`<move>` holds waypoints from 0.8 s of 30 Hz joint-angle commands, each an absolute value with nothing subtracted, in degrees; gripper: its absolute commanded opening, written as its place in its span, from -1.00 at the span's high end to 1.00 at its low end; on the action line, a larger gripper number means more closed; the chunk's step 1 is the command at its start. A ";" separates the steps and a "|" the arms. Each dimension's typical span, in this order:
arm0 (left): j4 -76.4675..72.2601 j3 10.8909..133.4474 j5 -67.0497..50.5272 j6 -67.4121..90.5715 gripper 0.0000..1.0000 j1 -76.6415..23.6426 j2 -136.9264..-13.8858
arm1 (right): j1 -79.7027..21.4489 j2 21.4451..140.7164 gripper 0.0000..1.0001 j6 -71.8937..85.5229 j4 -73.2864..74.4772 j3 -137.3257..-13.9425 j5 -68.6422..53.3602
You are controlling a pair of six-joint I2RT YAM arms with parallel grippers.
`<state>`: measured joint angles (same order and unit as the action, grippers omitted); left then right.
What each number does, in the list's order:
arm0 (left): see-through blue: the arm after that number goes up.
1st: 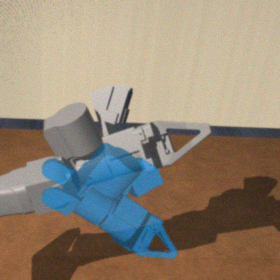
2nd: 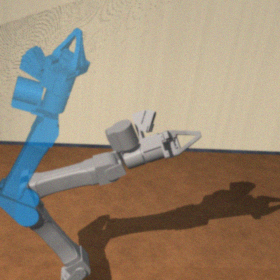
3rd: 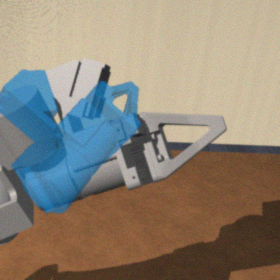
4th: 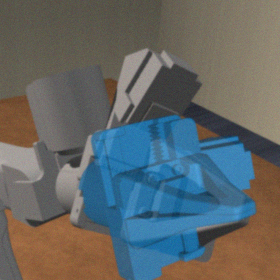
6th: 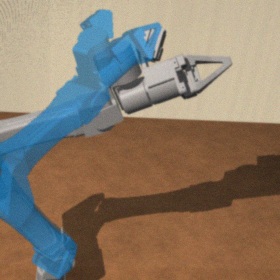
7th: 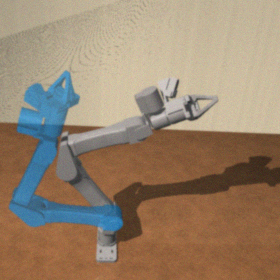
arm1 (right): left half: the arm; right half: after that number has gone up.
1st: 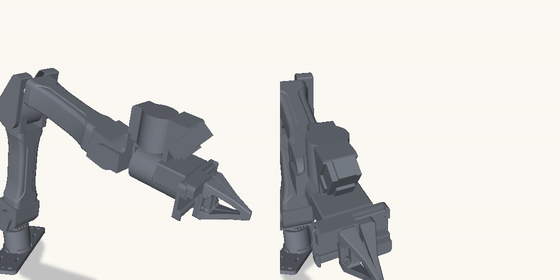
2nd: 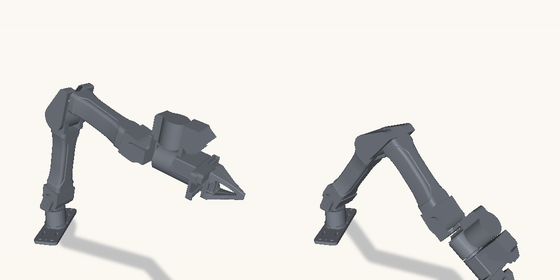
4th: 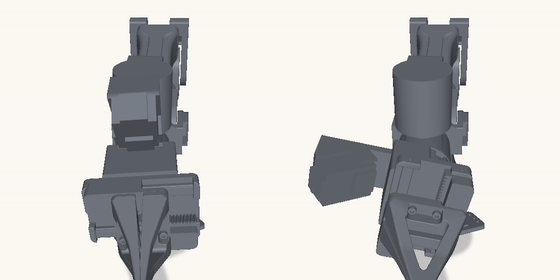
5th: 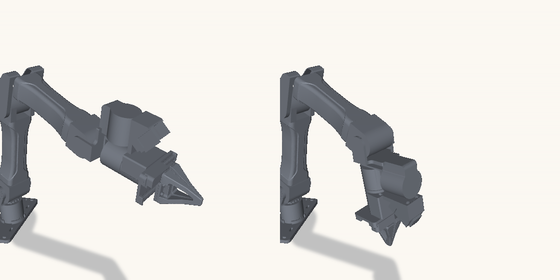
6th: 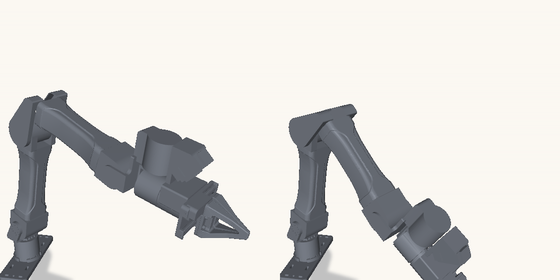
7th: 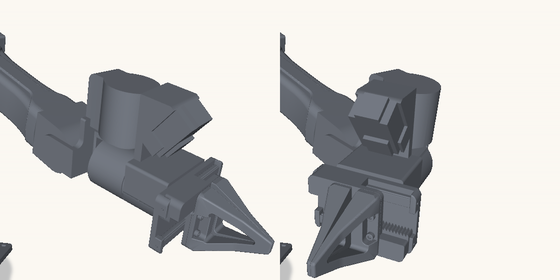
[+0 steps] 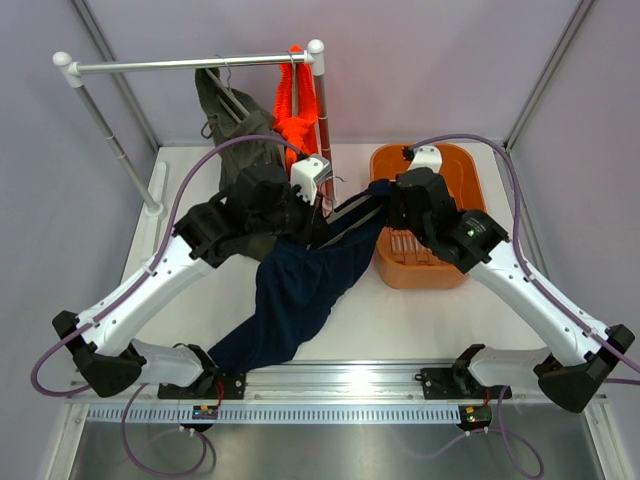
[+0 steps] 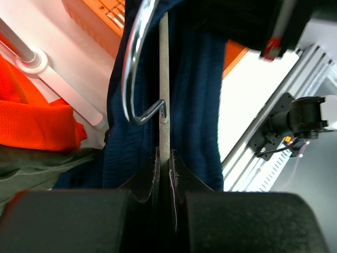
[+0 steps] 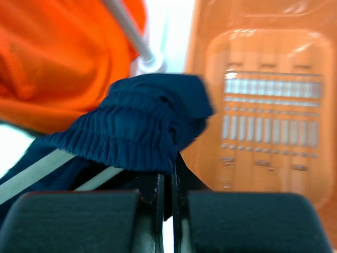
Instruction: Remove the shorts from the hanger
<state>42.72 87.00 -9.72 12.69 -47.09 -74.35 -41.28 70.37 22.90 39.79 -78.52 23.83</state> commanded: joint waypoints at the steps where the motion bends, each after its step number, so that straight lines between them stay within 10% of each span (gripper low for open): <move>1: 42.53 90.44 -7.29 10.11 1.00 -47.46 -71.90 | -41.13 68.11 1.00 22.33 43.14 -84.09 38.30; 24: 5.92 76.81 -11.71 11.25 1.00 -47.46 -52.02 | -23.91 69.61 1.00 22.41 37.54 -82.80 9.17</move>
<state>21.50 76.31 -14.11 8.80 -47.51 -53.10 -25.80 73.47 22.85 42.46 -83.42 9.85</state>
